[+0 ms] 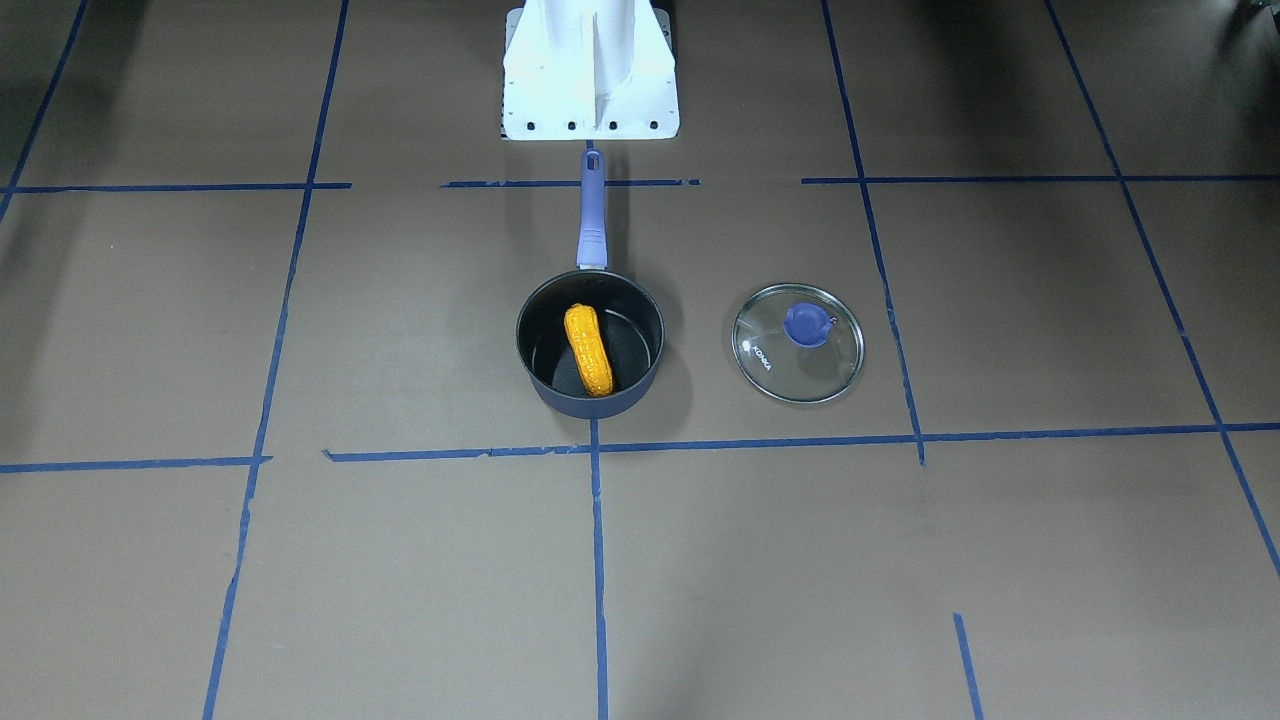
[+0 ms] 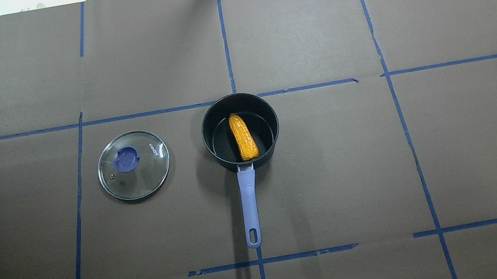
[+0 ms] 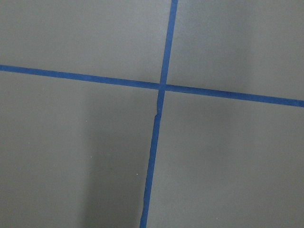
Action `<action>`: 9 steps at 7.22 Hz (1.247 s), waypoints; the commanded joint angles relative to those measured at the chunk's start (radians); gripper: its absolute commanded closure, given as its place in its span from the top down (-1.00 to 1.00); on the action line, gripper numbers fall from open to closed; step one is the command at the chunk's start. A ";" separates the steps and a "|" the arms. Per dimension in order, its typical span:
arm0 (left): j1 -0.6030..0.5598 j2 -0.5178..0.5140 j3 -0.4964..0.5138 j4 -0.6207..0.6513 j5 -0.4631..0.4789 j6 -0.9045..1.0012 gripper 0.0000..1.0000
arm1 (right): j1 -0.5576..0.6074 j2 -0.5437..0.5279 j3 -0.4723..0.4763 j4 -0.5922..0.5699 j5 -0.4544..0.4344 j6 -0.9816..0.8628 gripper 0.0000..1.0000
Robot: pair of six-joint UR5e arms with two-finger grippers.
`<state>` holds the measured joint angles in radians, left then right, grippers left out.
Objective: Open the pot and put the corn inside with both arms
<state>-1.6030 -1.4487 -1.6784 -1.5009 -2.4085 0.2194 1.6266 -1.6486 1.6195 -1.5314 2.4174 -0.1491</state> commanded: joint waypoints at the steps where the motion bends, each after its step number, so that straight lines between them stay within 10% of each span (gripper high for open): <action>1: 0.000 0.002 0.000 -0.002 0.000 0.000 1.00 | 0.004 -0.030 0.020 -0.001 -0.008 0.023 0.99; 9: 0.000 0.004 0.003 -0.002 0.000 0.000 1.00 | 0.004 -0.025 0.014 -0.003 -0.046 0.103 0.99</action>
<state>-1.6030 -1.4453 -1.6739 -1.5033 -2.4084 0.2194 1.6306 -1.6747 1.6337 -1.5357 2.3710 -0.0464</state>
